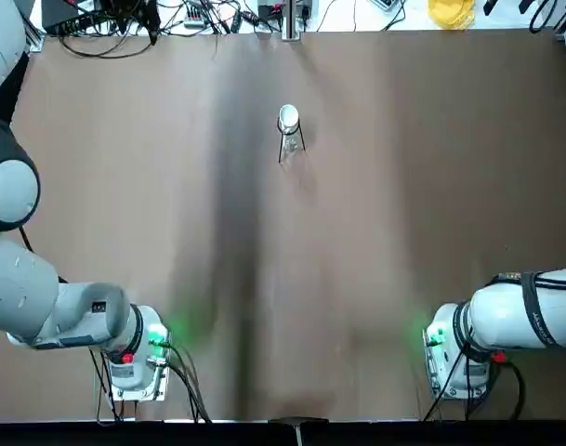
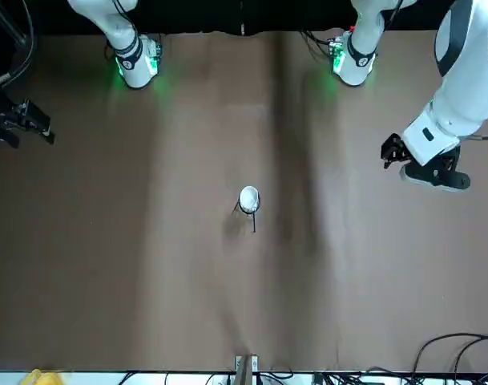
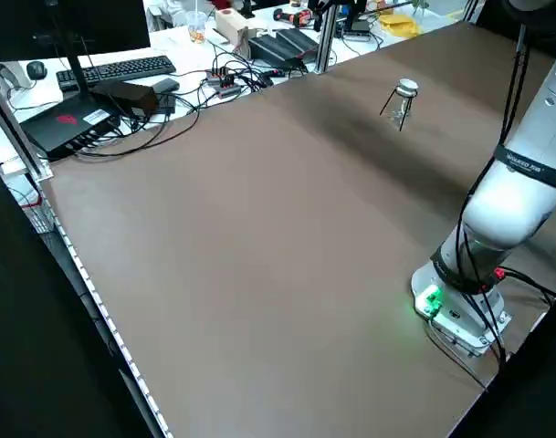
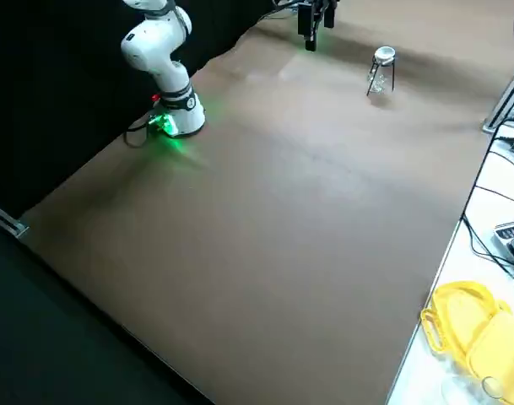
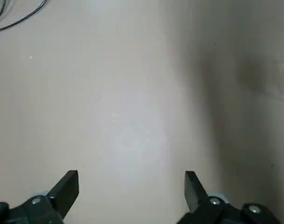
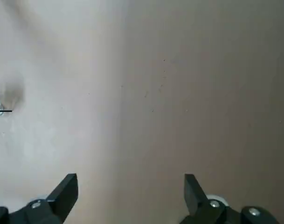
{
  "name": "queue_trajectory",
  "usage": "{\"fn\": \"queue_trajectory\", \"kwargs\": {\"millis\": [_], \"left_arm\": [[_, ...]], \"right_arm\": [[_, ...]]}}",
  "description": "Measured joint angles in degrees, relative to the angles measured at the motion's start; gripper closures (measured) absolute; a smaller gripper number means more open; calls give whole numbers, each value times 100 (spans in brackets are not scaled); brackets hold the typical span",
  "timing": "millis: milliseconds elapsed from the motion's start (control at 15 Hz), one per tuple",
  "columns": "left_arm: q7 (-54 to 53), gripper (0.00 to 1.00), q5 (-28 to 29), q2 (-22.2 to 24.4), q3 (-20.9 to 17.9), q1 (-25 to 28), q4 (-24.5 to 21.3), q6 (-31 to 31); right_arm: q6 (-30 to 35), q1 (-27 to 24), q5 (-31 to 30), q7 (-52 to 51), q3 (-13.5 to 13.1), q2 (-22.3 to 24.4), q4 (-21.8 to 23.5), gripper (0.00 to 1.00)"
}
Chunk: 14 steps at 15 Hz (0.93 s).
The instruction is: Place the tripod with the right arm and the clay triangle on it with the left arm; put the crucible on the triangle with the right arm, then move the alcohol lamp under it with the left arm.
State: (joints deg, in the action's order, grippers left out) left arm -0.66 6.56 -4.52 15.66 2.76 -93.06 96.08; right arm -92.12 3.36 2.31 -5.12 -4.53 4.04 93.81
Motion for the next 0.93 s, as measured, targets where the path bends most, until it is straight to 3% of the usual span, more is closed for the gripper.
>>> {"fn": "queue_trajectory", "kwargs": {"millis": [333,933], "left_arm": [[552,0,-1,13,-16,31,-11,-29],[749,0,-702,4,-58,102,-13,-29]], "right_arm": [[1,-1,-1,-5,1,0,9,0],[3,-124,-3,-6,-14,0,23,0]]}}
